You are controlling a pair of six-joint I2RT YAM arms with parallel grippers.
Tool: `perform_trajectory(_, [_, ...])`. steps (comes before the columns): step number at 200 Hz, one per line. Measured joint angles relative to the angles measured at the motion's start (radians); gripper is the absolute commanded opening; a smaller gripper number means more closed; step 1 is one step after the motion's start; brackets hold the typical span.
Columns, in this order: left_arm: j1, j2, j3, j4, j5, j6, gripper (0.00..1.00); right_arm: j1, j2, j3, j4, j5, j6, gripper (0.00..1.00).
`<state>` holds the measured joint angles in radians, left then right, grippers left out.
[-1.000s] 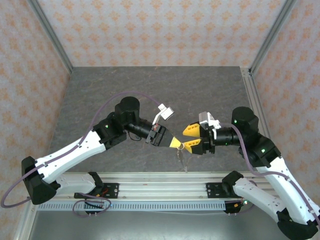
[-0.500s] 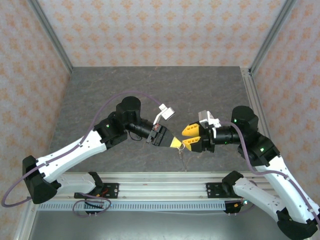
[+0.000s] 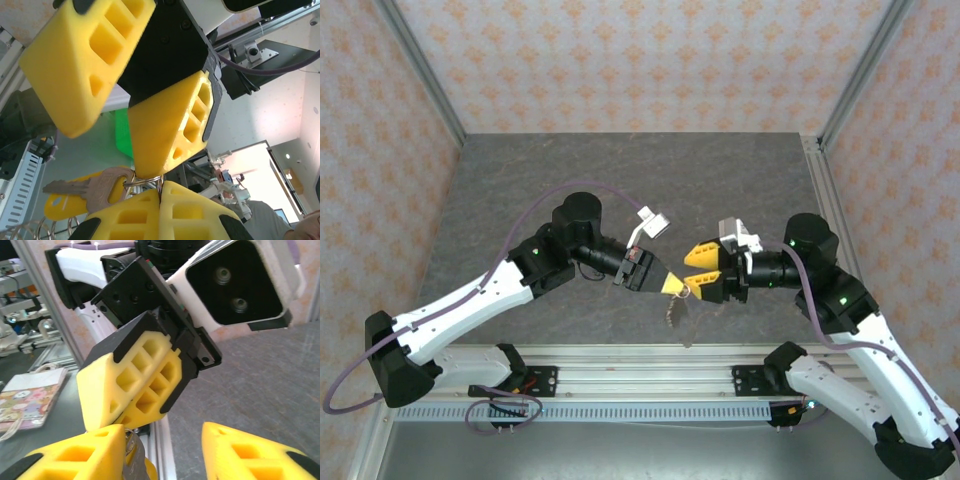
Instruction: Put the keys on the keyring
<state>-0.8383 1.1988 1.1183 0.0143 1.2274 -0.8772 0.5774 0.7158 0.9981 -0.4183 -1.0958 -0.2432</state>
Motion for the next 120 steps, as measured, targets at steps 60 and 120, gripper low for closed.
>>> perform_trajectory(60, [-0.006,-0.014,-0.069,0.111,-0.066,-0.004,0.0,0.001,-0.026,0.038,-0.041,0.113,0.08,0.63])
perform_trajectory(120, [-0.006,-0.017,-0.173,0.247,-0.154,-0.025,0.0,0.003,-0.019,0.165,-0.138,0.138,0.168,0.54])
